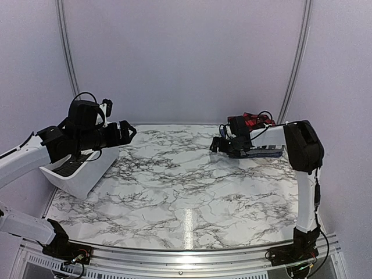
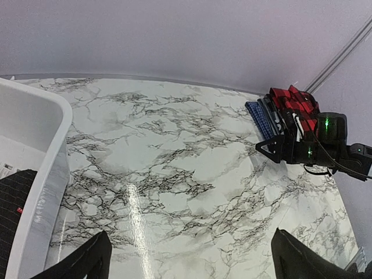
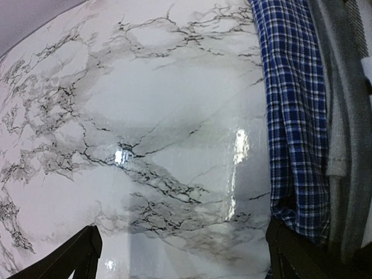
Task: Fold and stack the long sleeve shirts
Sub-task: Move the square-folded shirt to the corner of the board.
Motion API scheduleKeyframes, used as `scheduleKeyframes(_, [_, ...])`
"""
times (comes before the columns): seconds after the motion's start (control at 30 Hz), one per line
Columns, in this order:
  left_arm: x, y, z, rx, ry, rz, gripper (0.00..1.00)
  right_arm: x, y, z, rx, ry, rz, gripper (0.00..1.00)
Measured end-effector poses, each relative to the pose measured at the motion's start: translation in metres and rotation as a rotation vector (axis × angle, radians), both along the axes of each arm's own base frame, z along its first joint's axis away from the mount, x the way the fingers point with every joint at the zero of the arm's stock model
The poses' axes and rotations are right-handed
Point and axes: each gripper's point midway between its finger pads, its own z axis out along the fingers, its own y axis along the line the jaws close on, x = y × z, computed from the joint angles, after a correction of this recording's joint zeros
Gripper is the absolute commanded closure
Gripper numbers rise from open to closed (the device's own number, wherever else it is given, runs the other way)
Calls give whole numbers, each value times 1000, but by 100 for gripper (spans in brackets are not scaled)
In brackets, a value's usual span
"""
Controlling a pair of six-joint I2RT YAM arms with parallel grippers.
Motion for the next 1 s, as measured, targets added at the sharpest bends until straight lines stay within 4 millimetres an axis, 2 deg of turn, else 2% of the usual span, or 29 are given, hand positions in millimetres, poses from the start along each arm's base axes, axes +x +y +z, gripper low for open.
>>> scheduleKeyframes(0.23, [-1,-2,0,-5,3,-9,1,15,-5,1,-5,-5,2,2])
scheduleKeyframes(0.57, [-2,-3,0,-11,7,-15,1,6,-1,6,-6,16,26,2])
scheduleKeyframes(0.73, [-2,-3,-1,-10,8,-16,1,-10,9,35,-19,-7,48,1])
scheduleKeyframes(1.0, [-2,-4,-2,-8,10,-24,1,-48,36,112,-6,-135,101,1])
